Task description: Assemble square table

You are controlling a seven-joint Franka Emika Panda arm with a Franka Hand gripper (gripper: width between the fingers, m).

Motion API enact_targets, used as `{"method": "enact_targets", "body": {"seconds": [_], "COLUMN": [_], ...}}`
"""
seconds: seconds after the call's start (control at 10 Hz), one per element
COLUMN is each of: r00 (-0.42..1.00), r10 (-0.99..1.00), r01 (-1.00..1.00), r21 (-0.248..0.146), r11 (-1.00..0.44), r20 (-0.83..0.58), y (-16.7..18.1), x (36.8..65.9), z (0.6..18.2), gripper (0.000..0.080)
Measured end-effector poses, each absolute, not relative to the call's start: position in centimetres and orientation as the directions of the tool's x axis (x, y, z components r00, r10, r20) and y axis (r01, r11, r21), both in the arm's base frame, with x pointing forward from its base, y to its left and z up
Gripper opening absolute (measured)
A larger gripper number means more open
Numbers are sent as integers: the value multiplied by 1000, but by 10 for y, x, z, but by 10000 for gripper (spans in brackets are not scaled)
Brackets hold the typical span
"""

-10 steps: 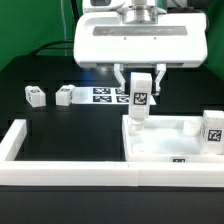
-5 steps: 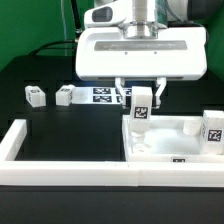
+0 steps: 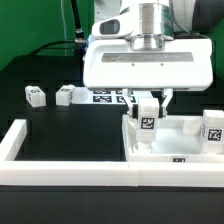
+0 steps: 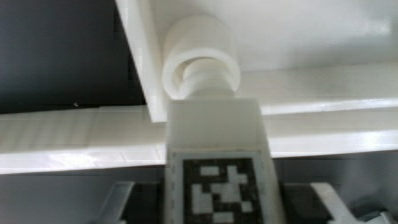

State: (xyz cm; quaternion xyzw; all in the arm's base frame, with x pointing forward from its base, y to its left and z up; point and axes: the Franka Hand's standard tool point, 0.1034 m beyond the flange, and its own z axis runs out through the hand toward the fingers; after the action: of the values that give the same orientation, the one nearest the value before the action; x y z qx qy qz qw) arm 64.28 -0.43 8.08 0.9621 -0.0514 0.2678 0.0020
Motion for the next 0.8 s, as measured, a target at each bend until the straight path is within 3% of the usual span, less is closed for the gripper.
{"method": "enact_targets", "body": {"seconds": [0.3,0.6,0.7,0.8], "r00": [857,834,835,835], "r10": [-100,-95,-95,-95], "r01": [-105,-113,-113,-113], "r21": [-19,1,1,1], "r11": [-994,-994,-994,-994], "r20": [506,543,542,542], "y": [-5,-10,-10,-10], "x": [639,639,639,639], "z": [69,69,69,69], "gripper": [287,287,388,388]}}
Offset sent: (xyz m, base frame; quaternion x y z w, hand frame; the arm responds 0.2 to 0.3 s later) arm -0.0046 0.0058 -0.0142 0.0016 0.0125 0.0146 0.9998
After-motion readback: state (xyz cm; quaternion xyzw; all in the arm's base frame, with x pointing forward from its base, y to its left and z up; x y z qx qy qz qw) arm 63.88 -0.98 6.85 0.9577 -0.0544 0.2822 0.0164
